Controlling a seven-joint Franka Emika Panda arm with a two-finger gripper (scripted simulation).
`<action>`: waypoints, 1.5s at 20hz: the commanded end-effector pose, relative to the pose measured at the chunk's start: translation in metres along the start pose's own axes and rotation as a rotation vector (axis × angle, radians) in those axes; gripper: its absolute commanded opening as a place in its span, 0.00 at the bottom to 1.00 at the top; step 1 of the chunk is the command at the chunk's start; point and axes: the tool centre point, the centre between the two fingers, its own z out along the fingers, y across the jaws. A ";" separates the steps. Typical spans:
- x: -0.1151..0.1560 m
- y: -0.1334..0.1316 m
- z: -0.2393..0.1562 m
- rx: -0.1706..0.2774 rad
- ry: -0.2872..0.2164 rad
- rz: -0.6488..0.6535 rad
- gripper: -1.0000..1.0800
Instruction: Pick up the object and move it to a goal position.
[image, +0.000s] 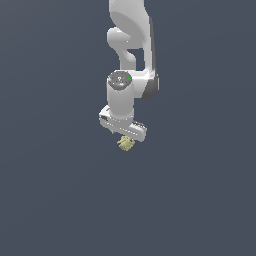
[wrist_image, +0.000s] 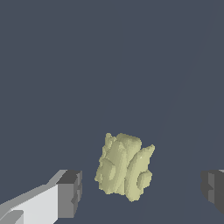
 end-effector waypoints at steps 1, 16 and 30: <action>-0.007 -0.001 0.007 0.002 0.003 0.062 0.96; -0.028 -0.002 0.028 0.006 0.013 0.252 0.96; -0.028 -0.002 0.064 0.006 0.013 0.254 0.96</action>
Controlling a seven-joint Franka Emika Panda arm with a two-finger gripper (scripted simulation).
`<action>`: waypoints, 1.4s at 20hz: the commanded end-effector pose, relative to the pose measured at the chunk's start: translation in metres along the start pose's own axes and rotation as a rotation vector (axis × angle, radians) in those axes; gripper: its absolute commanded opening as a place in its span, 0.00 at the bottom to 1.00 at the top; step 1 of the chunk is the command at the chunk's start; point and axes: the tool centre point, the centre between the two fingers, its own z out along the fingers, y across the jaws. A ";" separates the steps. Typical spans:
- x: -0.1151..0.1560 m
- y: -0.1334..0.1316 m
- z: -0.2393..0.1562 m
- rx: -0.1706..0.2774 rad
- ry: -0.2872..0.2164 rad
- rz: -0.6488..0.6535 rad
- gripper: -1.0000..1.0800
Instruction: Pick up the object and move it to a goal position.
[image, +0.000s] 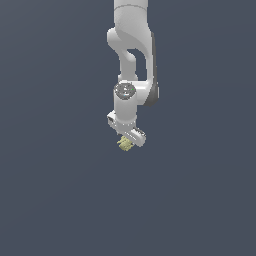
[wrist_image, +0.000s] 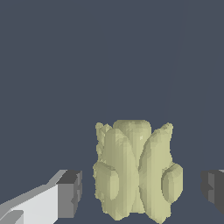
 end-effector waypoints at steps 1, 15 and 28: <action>0.000 0.000 0.011 0.000 0.000 0.001 0.96; 0.000 0.000 0.022 0.000 0.000 0.002 0.00; 0.026 0.002 0.017 0.001 0.000 0.001 0.00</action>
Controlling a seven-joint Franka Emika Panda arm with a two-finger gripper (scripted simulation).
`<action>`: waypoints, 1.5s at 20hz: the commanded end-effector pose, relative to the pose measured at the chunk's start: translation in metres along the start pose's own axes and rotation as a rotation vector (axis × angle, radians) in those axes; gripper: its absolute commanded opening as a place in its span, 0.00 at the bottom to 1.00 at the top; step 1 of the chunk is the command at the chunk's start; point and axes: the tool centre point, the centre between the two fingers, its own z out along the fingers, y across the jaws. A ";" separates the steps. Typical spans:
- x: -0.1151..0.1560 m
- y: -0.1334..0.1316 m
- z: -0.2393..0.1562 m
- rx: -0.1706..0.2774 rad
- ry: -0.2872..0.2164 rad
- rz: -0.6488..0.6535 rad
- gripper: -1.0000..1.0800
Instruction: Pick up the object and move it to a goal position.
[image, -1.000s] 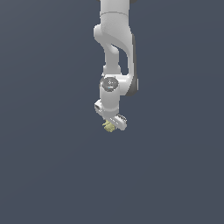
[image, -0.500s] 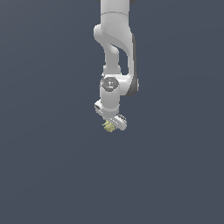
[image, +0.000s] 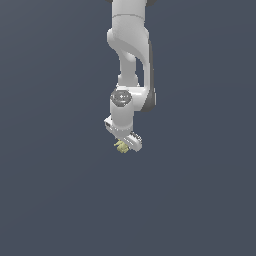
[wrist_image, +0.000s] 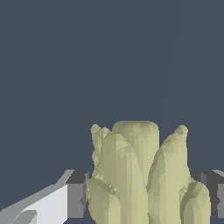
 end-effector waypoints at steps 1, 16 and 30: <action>0.012 0.002 -0.002 0.000 0.000 0.001 0.00; 0.120 0.012 -0.015 0.000 0.000 0.001 0.00; 0.195 0.017 -0.024 -0.001 0.000 0.001 0.00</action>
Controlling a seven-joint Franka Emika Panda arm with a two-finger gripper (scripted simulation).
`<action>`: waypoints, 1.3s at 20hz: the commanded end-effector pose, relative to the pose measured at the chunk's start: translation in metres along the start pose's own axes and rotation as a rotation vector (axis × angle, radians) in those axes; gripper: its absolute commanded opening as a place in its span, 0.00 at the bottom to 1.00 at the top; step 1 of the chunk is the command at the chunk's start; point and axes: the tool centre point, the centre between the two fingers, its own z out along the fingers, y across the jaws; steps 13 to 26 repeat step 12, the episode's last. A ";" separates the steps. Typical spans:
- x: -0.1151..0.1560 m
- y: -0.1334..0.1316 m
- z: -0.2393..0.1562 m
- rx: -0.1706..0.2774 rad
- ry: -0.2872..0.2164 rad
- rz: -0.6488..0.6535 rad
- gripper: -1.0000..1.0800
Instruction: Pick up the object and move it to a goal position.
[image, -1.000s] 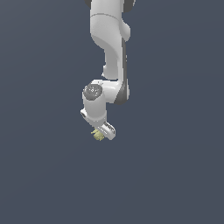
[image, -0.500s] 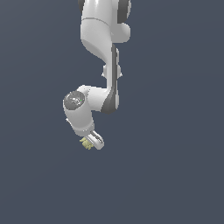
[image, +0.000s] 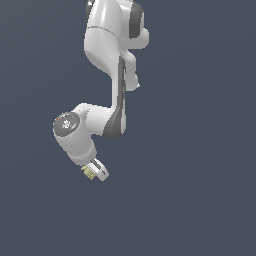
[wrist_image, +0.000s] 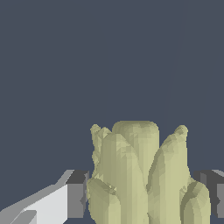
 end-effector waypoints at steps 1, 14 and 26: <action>0.009 0.000 -0.001 0.000 0.000 -0.001 0.00; 0.023 0.000 -0.003 0.000 0.000 0.000 0.00; 0.023 0.000 -0.003 0.000 0.000 0.000 0.00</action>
